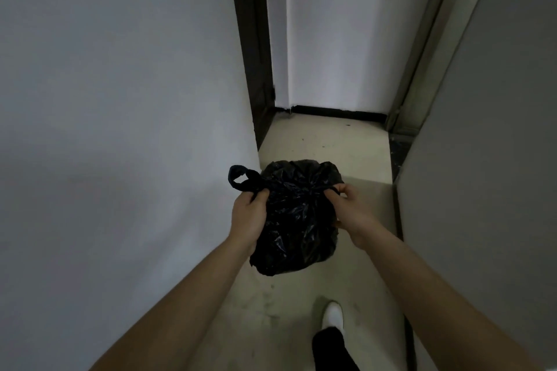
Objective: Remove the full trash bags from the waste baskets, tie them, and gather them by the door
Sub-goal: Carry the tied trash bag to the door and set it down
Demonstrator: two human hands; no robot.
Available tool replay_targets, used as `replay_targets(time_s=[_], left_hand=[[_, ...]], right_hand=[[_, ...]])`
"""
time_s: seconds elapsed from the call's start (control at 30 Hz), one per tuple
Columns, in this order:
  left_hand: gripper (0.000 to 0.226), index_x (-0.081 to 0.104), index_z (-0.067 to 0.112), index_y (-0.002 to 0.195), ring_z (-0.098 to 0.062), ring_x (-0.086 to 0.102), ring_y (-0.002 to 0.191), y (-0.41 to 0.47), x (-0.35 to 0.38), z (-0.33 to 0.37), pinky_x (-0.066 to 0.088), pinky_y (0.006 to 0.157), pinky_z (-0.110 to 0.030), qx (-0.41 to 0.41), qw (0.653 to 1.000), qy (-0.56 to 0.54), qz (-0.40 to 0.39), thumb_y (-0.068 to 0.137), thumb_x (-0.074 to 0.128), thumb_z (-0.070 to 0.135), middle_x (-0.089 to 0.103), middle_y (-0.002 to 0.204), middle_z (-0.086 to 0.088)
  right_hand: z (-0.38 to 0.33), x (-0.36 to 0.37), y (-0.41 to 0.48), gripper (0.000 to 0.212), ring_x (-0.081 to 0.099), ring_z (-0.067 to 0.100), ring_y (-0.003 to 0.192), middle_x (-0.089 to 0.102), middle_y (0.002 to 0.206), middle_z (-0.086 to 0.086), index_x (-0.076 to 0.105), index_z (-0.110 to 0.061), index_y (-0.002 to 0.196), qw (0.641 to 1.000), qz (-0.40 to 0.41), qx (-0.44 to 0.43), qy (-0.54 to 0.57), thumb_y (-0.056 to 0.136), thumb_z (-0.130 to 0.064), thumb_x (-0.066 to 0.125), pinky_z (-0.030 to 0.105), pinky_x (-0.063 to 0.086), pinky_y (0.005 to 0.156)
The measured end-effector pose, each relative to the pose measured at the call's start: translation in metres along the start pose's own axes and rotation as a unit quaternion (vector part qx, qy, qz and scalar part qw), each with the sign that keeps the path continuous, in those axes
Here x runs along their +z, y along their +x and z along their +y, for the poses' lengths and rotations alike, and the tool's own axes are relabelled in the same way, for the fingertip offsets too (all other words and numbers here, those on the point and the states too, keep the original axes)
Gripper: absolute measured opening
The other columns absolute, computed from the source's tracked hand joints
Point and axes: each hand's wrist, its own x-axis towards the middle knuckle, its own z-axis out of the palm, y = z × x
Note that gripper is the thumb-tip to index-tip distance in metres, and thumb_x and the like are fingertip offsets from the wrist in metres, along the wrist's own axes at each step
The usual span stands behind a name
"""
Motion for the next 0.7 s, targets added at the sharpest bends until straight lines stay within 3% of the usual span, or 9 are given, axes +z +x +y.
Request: replay_targets(time_s=[0.1,0.2,0.33,0.43,0.57,0.7], left_hand=[[0.020,0.069,0.008,0.103,-0.024,0.070,0.097,0.079,0.019,0.009,0.054,0.096,-0.046,-0.019,1.000,-0.012,0.008,0.098,0.058,0.024,0.073,0.108,-0.015],[0.021,0.068,0.007,0.113,-0.024,0.068,0.096,0.159,0.036,0.028,0.053,0.097,-0.048,-0.042,0.998,-0.042,0.018,0.100,0.056,0.019,0.072,0.112,-0.014],[0.023,0.067,0.013,0.120,-0.022,0.070,0.102,0.249,0.058,0.065,0.059,0.083,-0.038,-0.040,0.996,-0.072,0.026,0.102,0.054,0.019,0.074,0.112,-0.006],[0.020,0.068,0.014,0.114,-0.019,0.072,0.095,0.308,0.067,0.084,0.059,0.078,-0.036,-0.051,0.993,-0.099,0.048,0.103,0.054,0.020,0.077,0.104,-0.003],[0.021,0.067,0.012,0.116,-0.026,0.068,0.099,0.385,0.071,0.081,0.056,0.088,-0.044,-0.083,0.984,-0.138,0.072,0.103,0.052,0.017,0.073,0.107,-0.007],[0.017,0.068,0.009,0.107,-0.030,0.058,0.095,0.477,0.068,0.069,0.047,0.085,-0.047,-0.137,0.981,-0.115,0.078,0.101,0.053,0.016,0.064,0.105,-0.015]], right_hand=[[-0.014,0.007,0.088,0.014,0.066,0.021,0.089,0.068,0.105,0.008,0.059,-0.019,0.096,0.999,-0.027,-0.008,0.017,0.093,-0.030,0.066,0.043,0.056,0.085],[-0.035,0.011,0.174,0.035,0.066,0.020,0.105,0.065,0.120,0.004,0.056,-0.020,0.114,0.997,-0.058,0.006,0.055,0.086,-0.024,0.077,0.042,0.054,0.097],[-0.073,0.017,0.271,0.056,0.059,0.012,0.106,0.053,0.133,0.001,0.047,-0.015,0.135,0.995,-0.091,0.028,0.033,0.087,-0.024,0.076,0.024,0.048,0.083],[-0.093,0.035,0.337,0.066,0.054,0.018,0.118,0.044,0.146,0.006,0.041,-0.020,0.145,0.990,-0.123,0.059,-0.024,0.090,-0.040,0.071,0.027,0.041,0.090],[-0.098,0.067,0.413,0.055,0.064,0.014,0.104,0.060,0.132,0.000,0.047,-0.020,0.139,0.982,-0.164,0.064,-0.063,0.092,-0.041,0.067,0.032,0.056,0.086],[-0.092,0.095,0.495,0.018,0.063,0.019,0.097,0.064,0.110,-0.004,0.061,-0.020,0.111,0.987,-0.111,0.048,-0.107,0.095,-0.028,0.065,0.038,0.055,0.087]])
